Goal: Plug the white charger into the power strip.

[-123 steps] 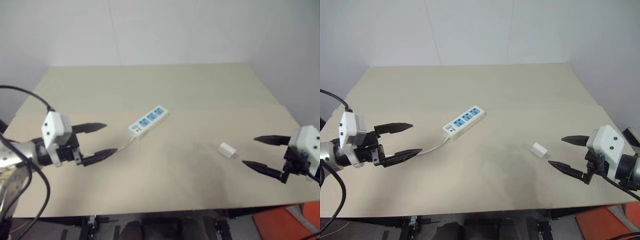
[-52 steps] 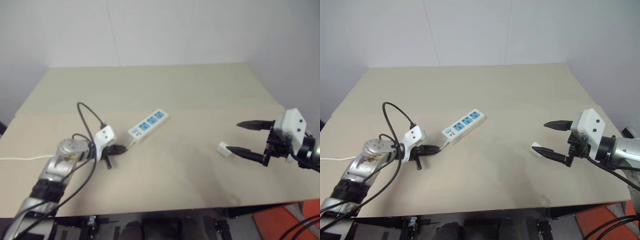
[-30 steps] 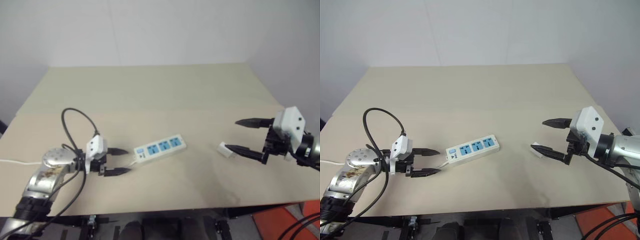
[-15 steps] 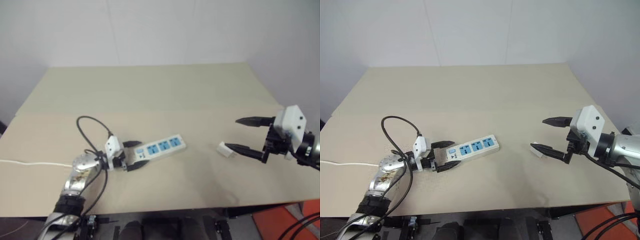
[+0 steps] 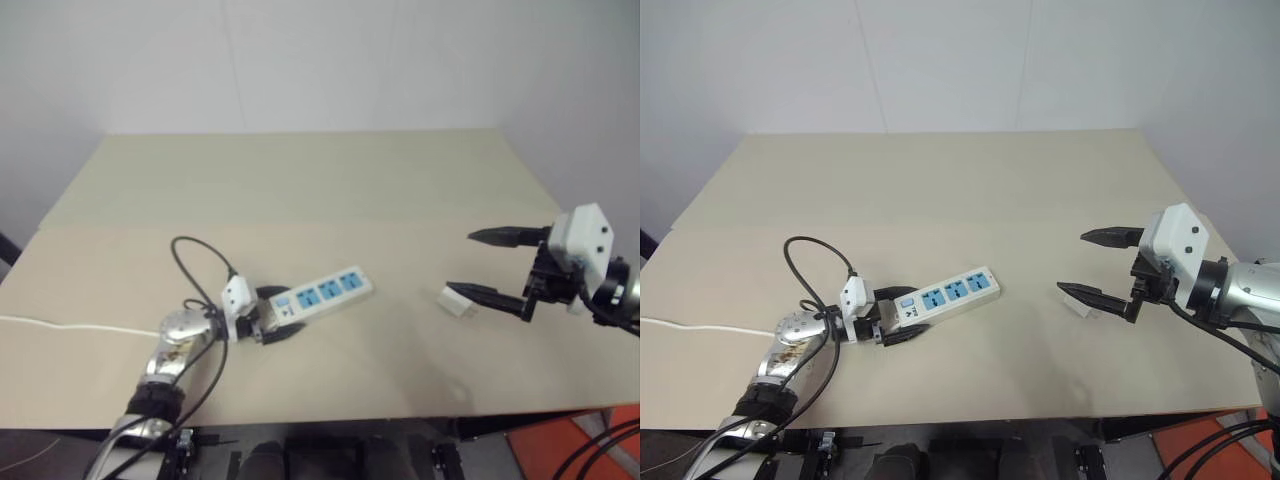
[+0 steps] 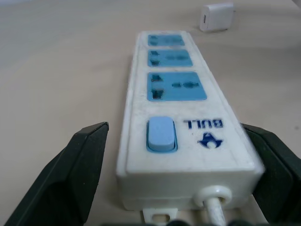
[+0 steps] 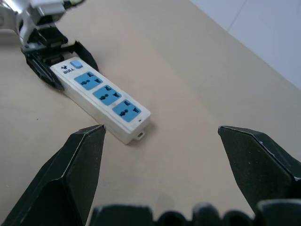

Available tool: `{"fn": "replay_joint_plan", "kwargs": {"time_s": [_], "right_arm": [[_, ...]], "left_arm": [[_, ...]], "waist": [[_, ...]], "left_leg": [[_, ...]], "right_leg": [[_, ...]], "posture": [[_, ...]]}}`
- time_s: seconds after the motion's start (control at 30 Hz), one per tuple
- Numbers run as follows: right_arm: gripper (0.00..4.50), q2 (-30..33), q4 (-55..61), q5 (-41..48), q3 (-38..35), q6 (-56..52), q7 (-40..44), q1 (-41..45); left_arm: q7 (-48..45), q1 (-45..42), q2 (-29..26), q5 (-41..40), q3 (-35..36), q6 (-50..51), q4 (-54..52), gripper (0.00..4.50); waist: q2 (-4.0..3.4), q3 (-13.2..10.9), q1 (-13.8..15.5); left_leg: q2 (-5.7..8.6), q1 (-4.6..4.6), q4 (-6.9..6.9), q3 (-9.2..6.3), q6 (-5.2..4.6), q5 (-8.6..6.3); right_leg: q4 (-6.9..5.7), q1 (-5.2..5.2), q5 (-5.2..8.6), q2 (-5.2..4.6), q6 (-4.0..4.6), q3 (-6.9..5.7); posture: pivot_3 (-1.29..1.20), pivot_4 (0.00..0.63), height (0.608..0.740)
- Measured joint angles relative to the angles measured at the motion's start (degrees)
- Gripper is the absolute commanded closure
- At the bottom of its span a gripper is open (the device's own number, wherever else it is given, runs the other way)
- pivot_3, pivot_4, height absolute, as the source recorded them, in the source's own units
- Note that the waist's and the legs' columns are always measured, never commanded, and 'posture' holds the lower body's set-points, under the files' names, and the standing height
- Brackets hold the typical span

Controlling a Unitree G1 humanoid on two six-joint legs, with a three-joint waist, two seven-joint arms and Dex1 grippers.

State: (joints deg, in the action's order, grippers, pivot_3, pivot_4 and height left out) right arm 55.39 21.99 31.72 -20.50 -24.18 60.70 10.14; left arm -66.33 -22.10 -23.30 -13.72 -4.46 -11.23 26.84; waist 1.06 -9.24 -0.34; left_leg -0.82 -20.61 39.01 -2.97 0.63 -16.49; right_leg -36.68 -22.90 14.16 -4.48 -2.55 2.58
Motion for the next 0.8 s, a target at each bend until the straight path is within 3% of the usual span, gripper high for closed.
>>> {"fn": "replay_joint_plan", "kwargs": {"time_s": [0.37,0.53,0.8], "right_arm": [[0.00,0.1,0.0,0.2,0.0,0.0,0.1,0.0],[0.00,0.1,0.0,0.4,0.1,-0.1,0.1,0.2],[0.00,0.5,-1.6,0.5,1.1,-0.1,1.0,1.6]], "left_arm": [[0.0,-0.2,-0.4,0.3,0.3,-0.9,1.7,0.04],[0.6,0.8,0.1,0.2,0.7,-2.0,1.6,1.15],[-0.4,0.8,-0.2,0.3,0.5,-2.6,1.5,1.18]], "waist": [[-0.08,0.0,-0.4],[-0.26,0.2,-0.5],[-0.34,0.2,-0.5]], "left_leg": [[-0.02,0.48,-0.05,-0.01,-0.02,-0.01],[-0.02,0.51,-0.05,-0.01,-0.02,-0.01],[-0.02,0.48,-0.07,-0.01,-0.03,-0.02]], "right_leg": [[0.08,0.52,0.02,0.01,-0.02,0.00],[0.09,0.56,0.02,0.01,-0.03,0.00],[0.16,0.56,0.02,0.01,-0.03,0.00]], "posture": [[0.00,0.150,0.740],[0.00,0.150,0.740],[0.00,0.150,0.740]]}}
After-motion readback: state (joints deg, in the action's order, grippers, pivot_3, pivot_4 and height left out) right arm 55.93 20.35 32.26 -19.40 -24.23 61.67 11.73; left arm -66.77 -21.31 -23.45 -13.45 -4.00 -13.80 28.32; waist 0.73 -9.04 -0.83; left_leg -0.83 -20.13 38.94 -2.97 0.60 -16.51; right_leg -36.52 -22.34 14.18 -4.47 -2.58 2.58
